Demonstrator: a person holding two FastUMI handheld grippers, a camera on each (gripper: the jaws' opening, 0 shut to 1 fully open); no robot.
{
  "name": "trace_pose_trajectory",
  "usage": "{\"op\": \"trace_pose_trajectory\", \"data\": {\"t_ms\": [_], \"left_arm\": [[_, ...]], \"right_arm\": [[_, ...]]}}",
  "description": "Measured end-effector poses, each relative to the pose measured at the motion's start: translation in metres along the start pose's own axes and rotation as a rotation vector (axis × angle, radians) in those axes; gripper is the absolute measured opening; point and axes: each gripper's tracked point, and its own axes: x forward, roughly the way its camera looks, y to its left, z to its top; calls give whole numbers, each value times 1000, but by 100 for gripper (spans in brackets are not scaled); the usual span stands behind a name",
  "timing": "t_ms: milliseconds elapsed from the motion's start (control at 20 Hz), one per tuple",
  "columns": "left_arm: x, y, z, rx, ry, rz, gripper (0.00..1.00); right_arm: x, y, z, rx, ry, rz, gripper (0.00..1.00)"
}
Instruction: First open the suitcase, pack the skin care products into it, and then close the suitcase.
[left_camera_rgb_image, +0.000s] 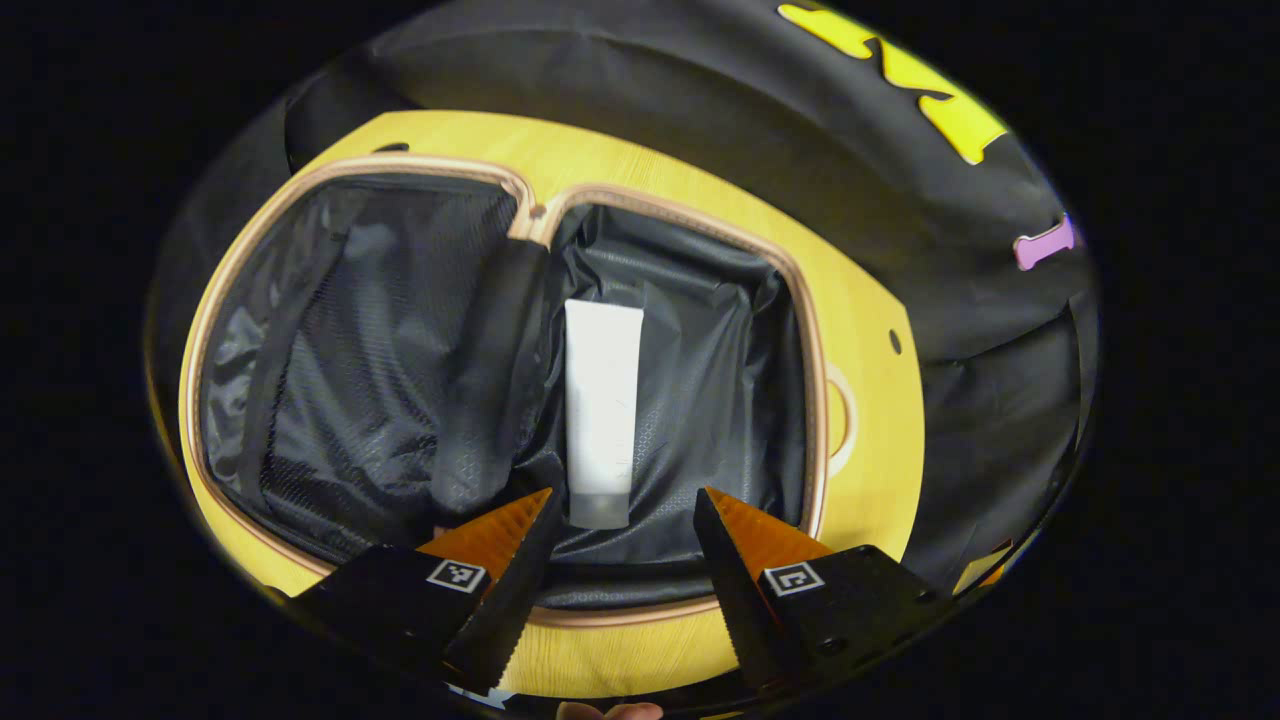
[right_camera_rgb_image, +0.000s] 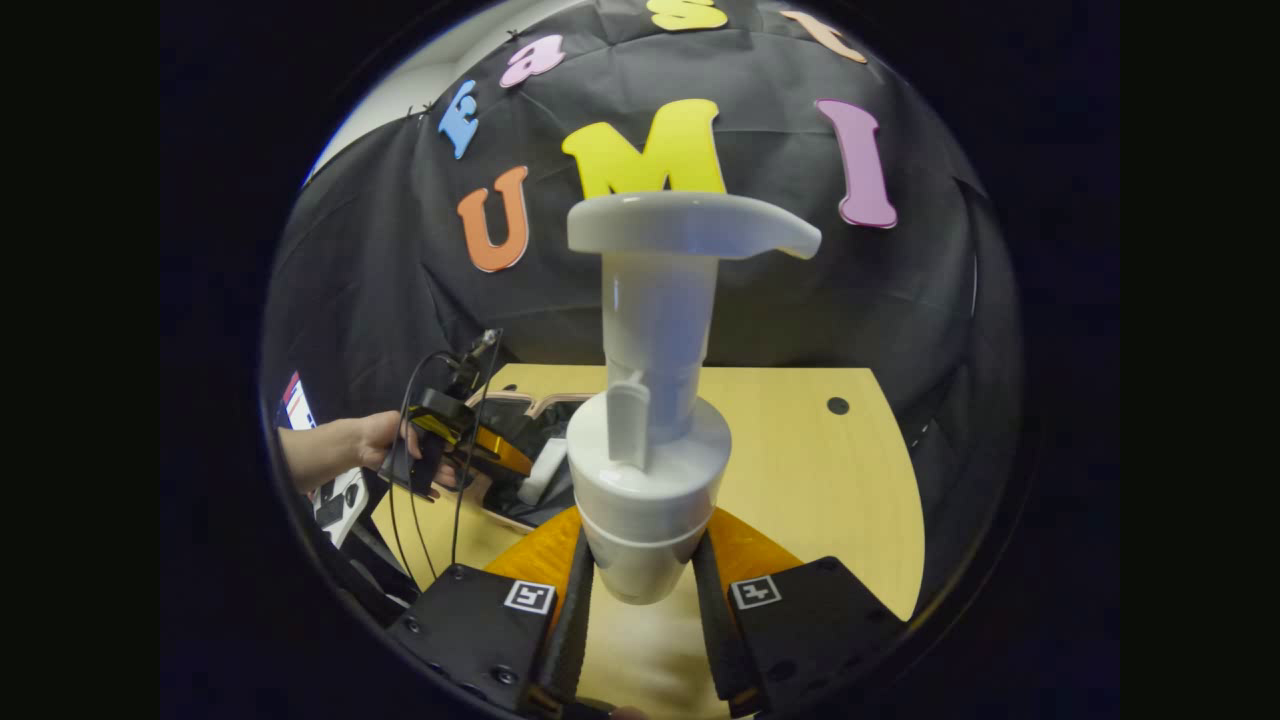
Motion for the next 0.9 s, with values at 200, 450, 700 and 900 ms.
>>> {"op": "trace_pose_trajectory", "data": {"t_ms": [200,450,700,900], "left_arm": [[-51,-14,-23,-15,-149,-102,94],[-102,-13,-71,-67,-320,-154,95],[-144,14,-103,-117,-443,-136,95],[-168,43,-121,-185,-491,-88,95]], "right_arm": [[38,38,16,-41,29,104,47],[108,86,18,-99,152,215,47],[185,123,-17,-49,368,248,47],[234,114,-49,57,501,183,47]]}}
